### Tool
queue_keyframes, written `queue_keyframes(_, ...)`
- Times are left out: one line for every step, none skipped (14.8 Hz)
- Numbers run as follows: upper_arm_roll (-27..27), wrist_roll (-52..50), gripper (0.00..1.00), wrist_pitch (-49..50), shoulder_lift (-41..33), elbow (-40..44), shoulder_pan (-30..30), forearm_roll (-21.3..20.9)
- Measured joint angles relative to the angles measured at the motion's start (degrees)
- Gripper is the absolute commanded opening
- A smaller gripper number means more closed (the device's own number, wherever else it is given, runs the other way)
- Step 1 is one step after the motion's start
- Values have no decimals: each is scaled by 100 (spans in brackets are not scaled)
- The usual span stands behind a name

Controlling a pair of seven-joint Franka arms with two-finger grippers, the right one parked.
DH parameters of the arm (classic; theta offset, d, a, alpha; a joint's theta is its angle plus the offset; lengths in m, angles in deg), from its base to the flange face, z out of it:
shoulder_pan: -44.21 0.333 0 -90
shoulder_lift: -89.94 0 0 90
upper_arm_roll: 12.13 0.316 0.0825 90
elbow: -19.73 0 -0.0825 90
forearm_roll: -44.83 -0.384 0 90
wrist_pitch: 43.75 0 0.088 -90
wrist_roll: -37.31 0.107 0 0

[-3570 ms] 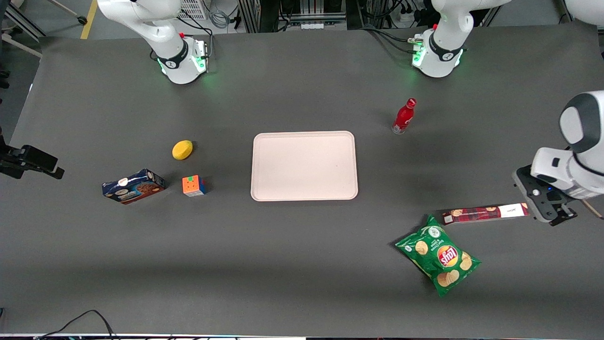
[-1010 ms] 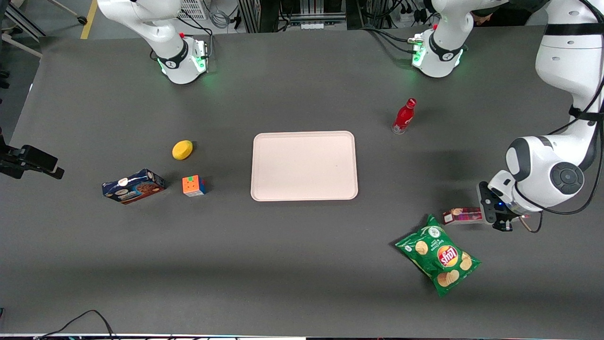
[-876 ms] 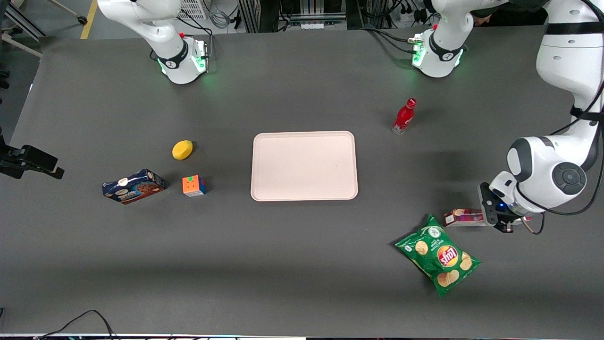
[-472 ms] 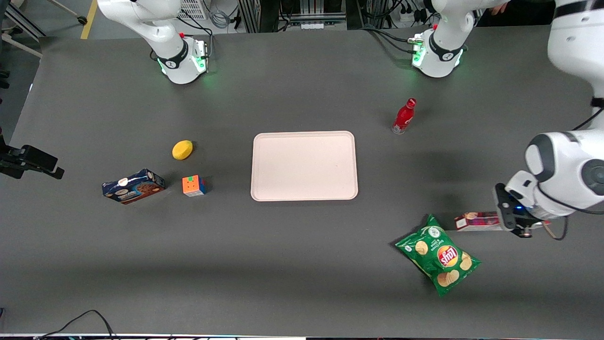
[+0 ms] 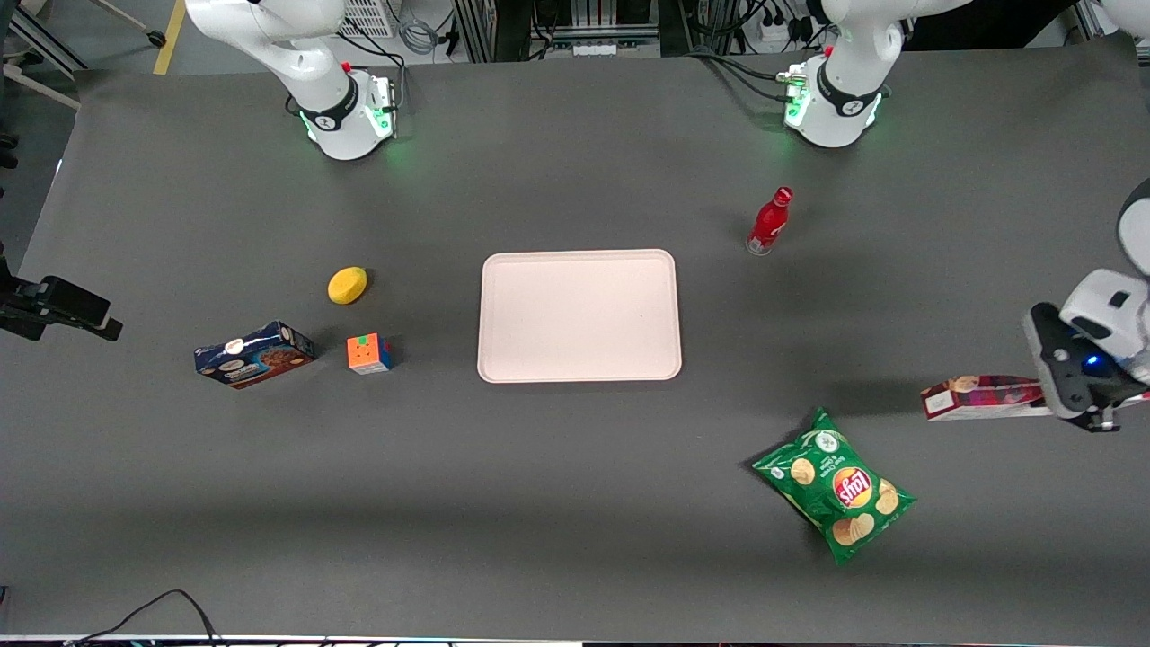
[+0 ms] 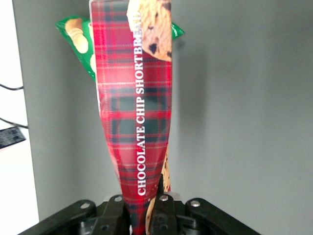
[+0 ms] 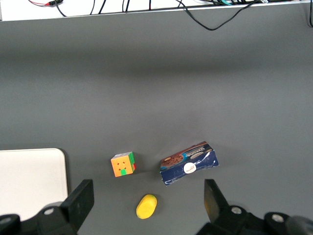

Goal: Place red cookie box on tray
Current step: 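Lift the cookie box and carry it over the white tray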

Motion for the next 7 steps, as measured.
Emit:
queue_keyframes(0, -65, 5, 54, -90, 5, 0, 27)
queue_keyframes(-1, -205, 5, 100, -150, 6, 0, 60)
queue_keyframes(-17, -455, 5, 173, -196, 6, -1, 106)
queue_keyframes(-70, -811, 5, 257, -242, 7, -4, 152)
queue_keyframes(-179, -1271, 5, 358, -288, 7, -11, 175)
queue_keyframes(-341, -1867, 5, 485, -340, 8, -28, 182)
queue_keyframes(-512, -2446, 5, 599, -385, 7, -50, 183)
